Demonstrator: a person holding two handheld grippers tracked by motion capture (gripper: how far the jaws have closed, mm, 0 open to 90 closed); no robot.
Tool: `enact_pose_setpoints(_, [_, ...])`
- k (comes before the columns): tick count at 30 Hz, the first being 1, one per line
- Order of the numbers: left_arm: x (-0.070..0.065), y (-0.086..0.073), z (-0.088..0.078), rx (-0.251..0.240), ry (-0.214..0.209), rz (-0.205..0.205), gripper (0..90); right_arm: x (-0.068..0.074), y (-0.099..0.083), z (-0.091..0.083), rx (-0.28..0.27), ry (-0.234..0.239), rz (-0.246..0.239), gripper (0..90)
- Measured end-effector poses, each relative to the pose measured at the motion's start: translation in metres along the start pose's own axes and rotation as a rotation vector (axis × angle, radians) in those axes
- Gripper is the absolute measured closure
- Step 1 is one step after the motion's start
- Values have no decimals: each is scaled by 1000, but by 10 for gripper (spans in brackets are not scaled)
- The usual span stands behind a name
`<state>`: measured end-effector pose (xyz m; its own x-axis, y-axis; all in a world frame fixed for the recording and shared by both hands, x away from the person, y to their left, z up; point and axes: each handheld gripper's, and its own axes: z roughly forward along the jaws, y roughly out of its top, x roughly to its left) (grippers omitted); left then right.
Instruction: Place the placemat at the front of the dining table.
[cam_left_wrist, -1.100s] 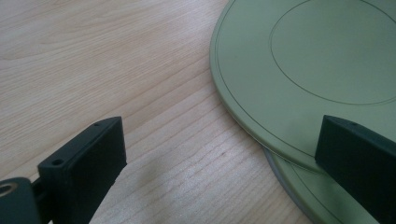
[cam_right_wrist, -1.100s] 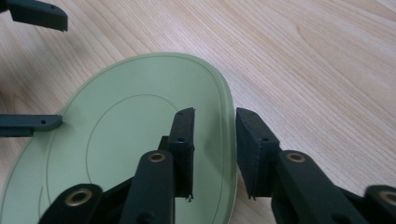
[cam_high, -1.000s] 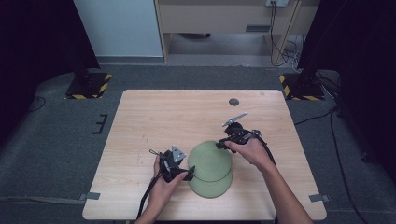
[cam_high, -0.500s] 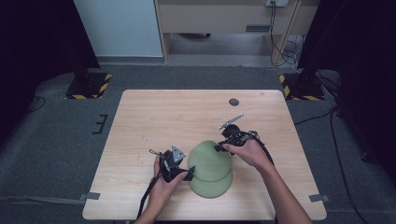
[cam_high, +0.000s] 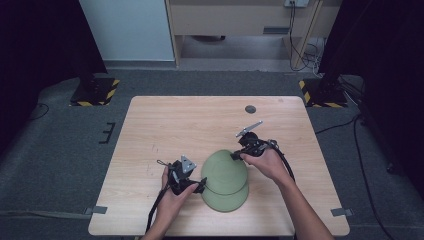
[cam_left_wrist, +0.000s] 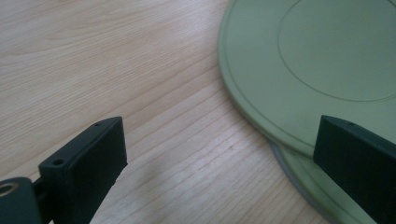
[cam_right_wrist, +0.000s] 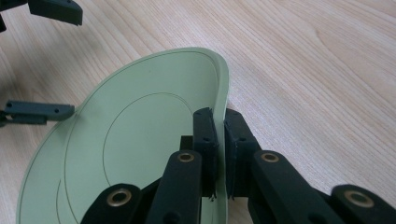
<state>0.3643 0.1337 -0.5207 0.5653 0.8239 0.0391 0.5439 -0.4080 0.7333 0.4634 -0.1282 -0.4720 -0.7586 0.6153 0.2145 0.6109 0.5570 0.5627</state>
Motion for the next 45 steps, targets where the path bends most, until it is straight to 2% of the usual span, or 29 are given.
enact_pose_setpoints(8, [21, -3, -11, -19, 12, -28, 23, -1, 1, -6, -18, -1, 5, 855])
enact_pose_setpoints(11, [27, -4, -12, -20, 15, -42, 23, 0, 4, -10, -20, -6, -6, 856])
enact_pose_setpoints(13, [30, -5, -13, -15, 18, -36, 25, 2, 8, -13, -16, -9, -14, 856])
enact_pose_setpoints(18, [34, -7, -15, -11, 27, -33, 25, 6, 18, -18, -6, -20, -33, 857])
enact_pose_setpoints(29, [41, -10, -19, -15, 34, -41, 26, 13, 33, -28, -20, -30, -54, 857])
enact_pose_setpoints(45, [49, -14, -20, -9, 40, -60, 27, 18, 46, -49, -55, -30, -51, 858])
